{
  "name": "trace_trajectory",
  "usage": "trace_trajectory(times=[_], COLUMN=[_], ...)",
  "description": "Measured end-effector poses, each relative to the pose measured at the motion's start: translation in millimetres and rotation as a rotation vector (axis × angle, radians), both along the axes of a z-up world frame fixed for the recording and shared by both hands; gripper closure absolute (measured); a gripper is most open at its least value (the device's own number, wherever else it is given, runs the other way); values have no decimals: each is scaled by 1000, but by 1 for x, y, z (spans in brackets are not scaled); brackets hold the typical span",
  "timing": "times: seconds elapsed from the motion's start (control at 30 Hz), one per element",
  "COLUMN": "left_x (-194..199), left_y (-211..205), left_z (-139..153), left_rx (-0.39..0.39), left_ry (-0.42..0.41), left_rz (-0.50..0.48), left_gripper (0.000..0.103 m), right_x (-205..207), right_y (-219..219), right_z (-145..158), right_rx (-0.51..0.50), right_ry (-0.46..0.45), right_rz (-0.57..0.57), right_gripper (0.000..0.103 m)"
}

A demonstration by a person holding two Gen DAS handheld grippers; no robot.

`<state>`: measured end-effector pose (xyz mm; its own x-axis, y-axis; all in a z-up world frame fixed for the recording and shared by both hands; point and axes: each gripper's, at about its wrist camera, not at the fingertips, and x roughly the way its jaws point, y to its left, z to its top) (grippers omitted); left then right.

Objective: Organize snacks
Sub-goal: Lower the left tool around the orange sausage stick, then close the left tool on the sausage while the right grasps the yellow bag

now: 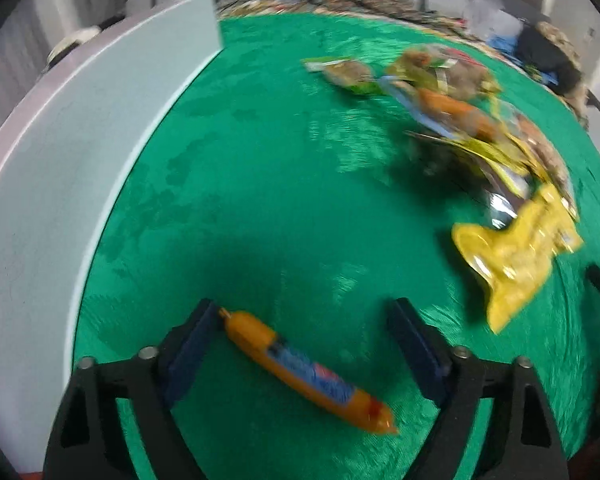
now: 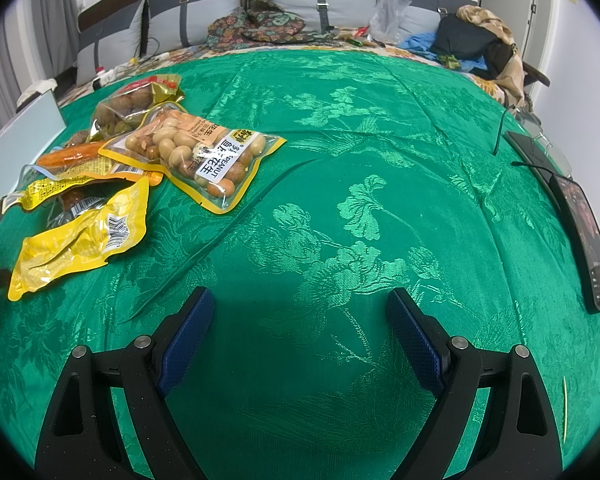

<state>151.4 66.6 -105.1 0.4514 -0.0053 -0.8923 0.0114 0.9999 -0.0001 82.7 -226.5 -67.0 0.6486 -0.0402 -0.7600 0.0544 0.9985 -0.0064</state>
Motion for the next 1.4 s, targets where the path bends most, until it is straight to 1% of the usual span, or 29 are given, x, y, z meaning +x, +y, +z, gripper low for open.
trace_trajectory(times=[0.03, 0.07, 0.1, 0.13, 0.17, 0.2, 0.23, 0.3, 0.4, 0.47, 0.5, 0.57, 0.63, 0.7, 0.77, 0.83, 0.9, 0.93, 1.2, 1.4], left_x=[-3, -4, -4, -4, -3, -1, 2, 8, 17, 21, 23, 21, 19, 14, 9, 5, 0, -2, -15, -21], left_y=[-3, -4, -4, -4, -3, -2, -1, 4, 10, 16, 18, 22, 24, 31, 42, 47, 51, 53, 61, 67], left_z=[1, 2, 3, 4, 5, 7, 8, 8, 9, 9, 9, 7, 5, 1, -3, -5, -8, -9, -9, -7], left_rx=[1, 5, 10, 3, 1, 14, 23, 34, 75, 66, 56, 58, 69, 61, 13, 4, 10, 11, 6, 5], left_ry=[-11, -19, -25, -26, -28, -29, -26, -21, -32, -39, -43, -60, -69, -76, -80, -85, -98, -104, -132, -121], left_rz=[-23, -46, -68, -91, -103, -118, -133, -152, -147, -128, -120, -92, -70, -39, -6, 26, 47, 55, 61, 70], left_gripper=[30, 32, 37, 47, 53, 63, 69, 76, 76, 76, 75, 65, 32, 20, 16, 6, 1, 0, 0, 0], right_x=[0, 0, 0, 0, 0, 0, 0, 0, 0, 0, 0, 0, 0, 0, 0, 0, 0, 0, 0, 0], right_y=[0, 0, 0, 0, 0, 0, 0, 0, 0, 0, 0, 0, 0, 0, 0, 0, 0, 0, 0, 0], right_z=[0, 0, 0, 0, 0, 0, 0, 0, 0, 0, 0, 0, 0, 0, 0, 0, 0, 0, 0, 0], right_rx=[0, 0, 0, 0, 0, 0, 0, 0, 0, 0, 0, 0, 0, 0, 0, 0, 0, 0, 0, 0], right_ry=[0, 0, 0, 0, 0, 0, 0, 0, 0, 0, 0, 0, 0, 0, 0, 0, 0, 1, 1, 1], right_rz=[0, 0, 0, 0, 0, 0, 0, 0, 0, 0, 0, 0, 0, 0, 0, 0, 0, 0, 0, 0], right_gripper=[12, 12, 12, 12, 12, 12, 12, 12, 12, 12, 12, 12, 12, 12, 12, 12, 12, 12, 12, 12])
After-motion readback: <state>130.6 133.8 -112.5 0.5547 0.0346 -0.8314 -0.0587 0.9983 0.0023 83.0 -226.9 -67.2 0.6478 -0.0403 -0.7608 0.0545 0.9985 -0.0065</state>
